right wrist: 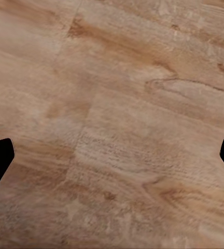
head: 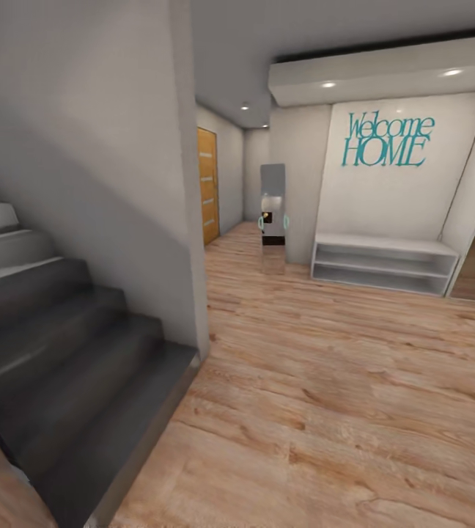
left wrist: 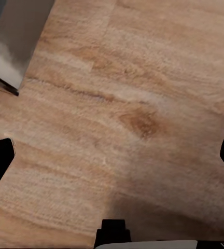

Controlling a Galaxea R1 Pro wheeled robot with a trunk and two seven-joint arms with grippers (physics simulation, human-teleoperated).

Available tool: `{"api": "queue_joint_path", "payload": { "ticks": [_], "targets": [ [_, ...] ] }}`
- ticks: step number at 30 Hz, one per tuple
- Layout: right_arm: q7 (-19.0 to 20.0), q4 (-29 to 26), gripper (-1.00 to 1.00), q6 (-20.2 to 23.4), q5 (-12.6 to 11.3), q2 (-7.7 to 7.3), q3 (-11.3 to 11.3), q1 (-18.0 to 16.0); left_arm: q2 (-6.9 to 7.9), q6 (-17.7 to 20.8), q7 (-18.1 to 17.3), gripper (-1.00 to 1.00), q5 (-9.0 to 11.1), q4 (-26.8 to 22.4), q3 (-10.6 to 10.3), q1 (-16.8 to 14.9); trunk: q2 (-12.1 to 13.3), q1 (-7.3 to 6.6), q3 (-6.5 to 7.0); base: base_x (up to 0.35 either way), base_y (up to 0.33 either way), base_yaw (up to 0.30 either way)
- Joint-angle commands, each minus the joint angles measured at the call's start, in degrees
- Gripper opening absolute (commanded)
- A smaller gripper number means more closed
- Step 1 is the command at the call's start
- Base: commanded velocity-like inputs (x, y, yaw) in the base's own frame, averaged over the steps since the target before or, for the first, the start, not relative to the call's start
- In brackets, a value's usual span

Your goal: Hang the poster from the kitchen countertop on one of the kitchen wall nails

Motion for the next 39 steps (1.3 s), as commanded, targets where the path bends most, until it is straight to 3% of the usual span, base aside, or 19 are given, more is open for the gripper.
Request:
{"api": "queue_joint_path", "payload": {
  "ticks": [1, 11, 18, 22, 39],
  "targets": [
    [-0.05, 0.05, 1.00, -0.20, 0.03, 0.01, 0.07, -0.03, -0.03, -0.07, 0.03, 1.00, 0.04, -0.07, 0.06, 0.02, -0.03, -0.01, -0.05, -0.031, -0.024, 0.274],
    [-0.07, 0.05, 1.00, -0.17, 0.13, 0.03, 0.09, -0.03, 0.01, -0.12, 0.06, 1.00, 0.10, -0.07, 0.06, 0.02, -0.03, -0.01, -0.05, -0.107, 0.076, 0.289],
    [-0.21, 0.12, 1.00, -0.21, 4.08, 0.10, 0.00, -0.03, 0.04, -0.11, 0.05, 1.00, 0.11, -0.07, 0.06, 0.02, -0.03, -0.01, -0.05, -0.228, 0.189, 0.294],
    [-0.24, 0.13, 1.00, -0.21, 4.91, 0.12, -0.02, -0.03, 0.04, -0.11, 0.04, 1.00, 0.11, -0.07, 0.06, 0.02, -0.03, -0.01, -0.05, -0.240, 0.198, 0.294],
    [-0.24, 0.14, 1.00, -0.22, 5.19, 0.12, -0.02, -0.03, 0.05, -0.11, 0.06, 1.00, 0.11, -0.07, 0.08, 0.02, -0.03, -0.01, -0.05, -0.248, 0.199, 0.294]
  ]
}}
